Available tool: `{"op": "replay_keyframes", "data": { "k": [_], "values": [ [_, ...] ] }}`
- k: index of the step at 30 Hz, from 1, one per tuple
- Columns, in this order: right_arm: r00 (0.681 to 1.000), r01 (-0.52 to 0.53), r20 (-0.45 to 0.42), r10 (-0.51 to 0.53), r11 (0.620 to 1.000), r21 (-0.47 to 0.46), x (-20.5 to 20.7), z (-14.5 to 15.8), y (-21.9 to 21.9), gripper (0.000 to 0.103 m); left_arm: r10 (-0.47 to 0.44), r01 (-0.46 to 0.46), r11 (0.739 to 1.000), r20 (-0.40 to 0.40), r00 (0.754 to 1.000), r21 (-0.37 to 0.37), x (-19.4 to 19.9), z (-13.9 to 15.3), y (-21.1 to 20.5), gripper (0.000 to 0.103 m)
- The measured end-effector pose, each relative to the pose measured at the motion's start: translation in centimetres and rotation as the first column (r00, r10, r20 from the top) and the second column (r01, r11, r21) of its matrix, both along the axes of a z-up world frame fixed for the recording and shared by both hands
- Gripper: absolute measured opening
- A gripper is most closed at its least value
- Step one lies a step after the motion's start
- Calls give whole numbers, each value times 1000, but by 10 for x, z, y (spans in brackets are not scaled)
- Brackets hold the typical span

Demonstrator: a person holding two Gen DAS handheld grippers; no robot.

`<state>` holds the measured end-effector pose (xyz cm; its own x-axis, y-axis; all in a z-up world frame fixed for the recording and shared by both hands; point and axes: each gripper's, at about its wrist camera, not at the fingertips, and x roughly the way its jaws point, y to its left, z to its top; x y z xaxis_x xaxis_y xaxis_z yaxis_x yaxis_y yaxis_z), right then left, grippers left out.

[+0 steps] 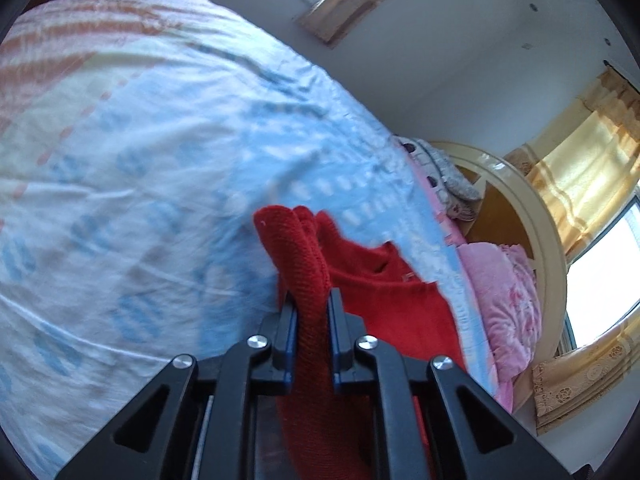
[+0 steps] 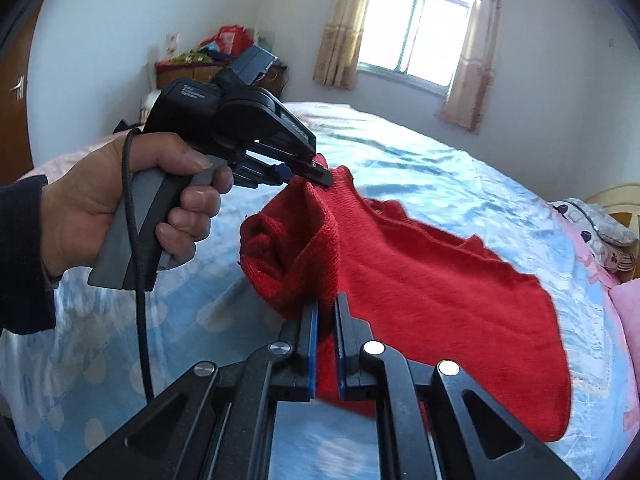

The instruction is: Fold small clothes

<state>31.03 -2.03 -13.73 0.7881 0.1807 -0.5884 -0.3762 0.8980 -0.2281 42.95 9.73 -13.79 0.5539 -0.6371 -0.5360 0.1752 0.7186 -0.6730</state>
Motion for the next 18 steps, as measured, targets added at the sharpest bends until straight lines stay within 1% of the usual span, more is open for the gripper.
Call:
{"op": "replay_keyframes", "data": {
  "k": [5,10,15,18],
  "values": [
    [999,27,21,-29,998,54,-2,15,-25,6,-16,17,1000,44,999,-4,0,22,-21,14],
    [998,63,2,-64,992,111,-1,19,-48,6,-21,21,1000,40,999,-17,3,27,-36,14],
    [996,89,-7,-89,981,172,-1,25,-74,5,-40,42,999,64,997,-26,0,38,-53,14],
    [995,101,-26,-98,972,214,0,26,-86,5,-53,54,998,76,996,-22,-1,45,-67,14]
  ]
}}
